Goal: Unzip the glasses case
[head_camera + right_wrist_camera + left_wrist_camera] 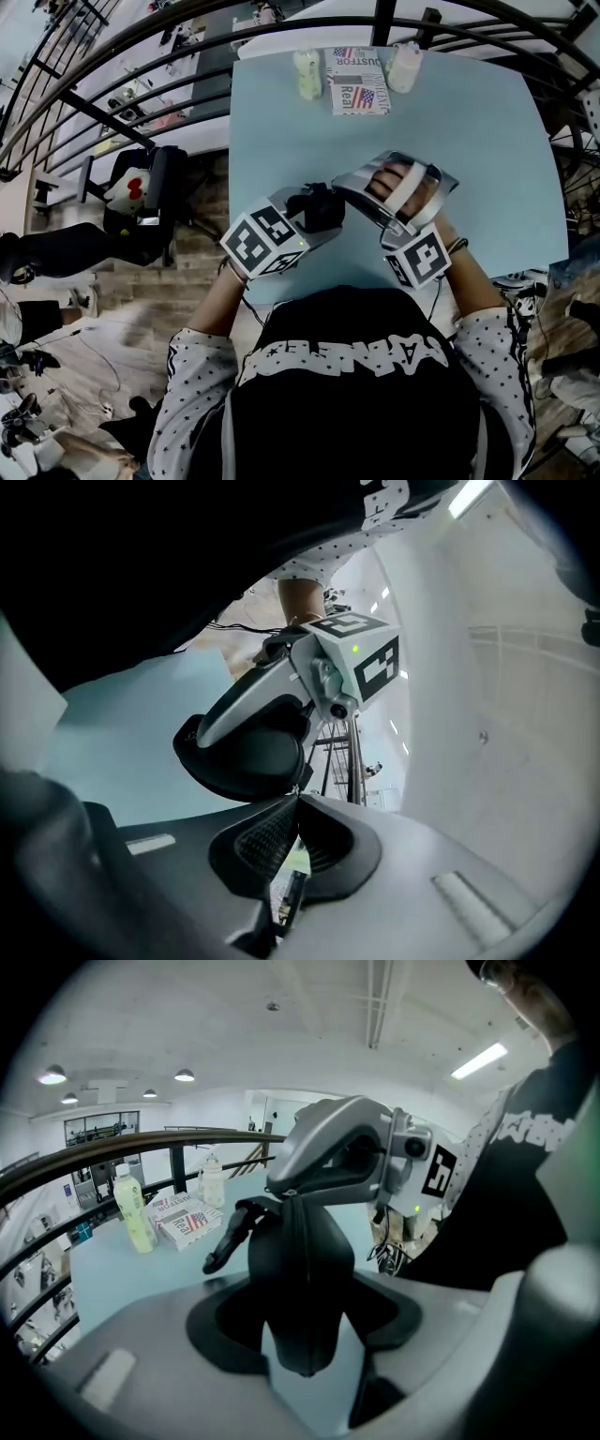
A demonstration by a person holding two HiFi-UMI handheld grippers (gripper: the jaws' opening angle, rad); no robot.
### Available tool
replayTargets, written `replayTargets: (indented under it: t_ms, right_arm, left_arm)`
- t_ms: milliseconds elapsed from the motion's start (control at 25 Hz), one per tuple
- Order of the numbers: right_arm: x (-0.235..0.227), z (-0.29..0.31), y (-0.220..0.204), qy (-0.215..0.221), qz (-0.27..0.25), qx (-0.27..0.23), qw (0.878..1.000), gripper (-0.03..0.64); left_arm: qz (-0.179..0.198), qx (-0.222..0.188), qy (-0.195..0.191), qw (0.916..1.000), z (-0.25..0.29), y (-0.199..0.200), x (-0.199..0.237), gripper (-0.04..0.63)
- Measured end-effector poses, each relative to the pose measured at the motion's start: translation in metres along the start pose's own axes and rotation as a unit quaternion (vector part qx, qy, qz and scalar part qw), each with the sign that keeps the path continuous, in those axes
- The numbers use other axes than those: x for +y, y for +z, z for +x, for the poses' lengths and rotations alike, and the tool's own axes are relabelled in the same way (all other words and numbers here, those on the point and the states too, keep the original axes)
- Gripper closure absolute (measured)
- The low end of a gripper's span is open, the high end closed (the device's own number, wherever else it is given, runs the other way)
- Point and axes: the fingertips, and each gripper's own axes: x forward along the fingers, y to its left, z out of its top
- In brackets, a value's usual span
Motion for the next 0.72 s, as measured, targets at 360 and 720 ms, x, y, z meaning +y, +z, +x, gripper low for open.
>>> replayTargets:
  t_ms: [360,720]
  right_arm:
    - [0.0015,-0.0010,-0.0024,-0.002,0.025,-0.010,1.000,0.609]
    - [-0.0059,-0.0056,-0.0033,-0.035,0.081,-0.017,0.996,0.607]
  left_arm:
    - [-0.012,-0.021,-0.003,0.9997,0.0001,0.0017,0.0005,0.595]
    - [-0.021,-0.058,0.005,0.9981,-0.0060,0.0093,0.0017,0.595]
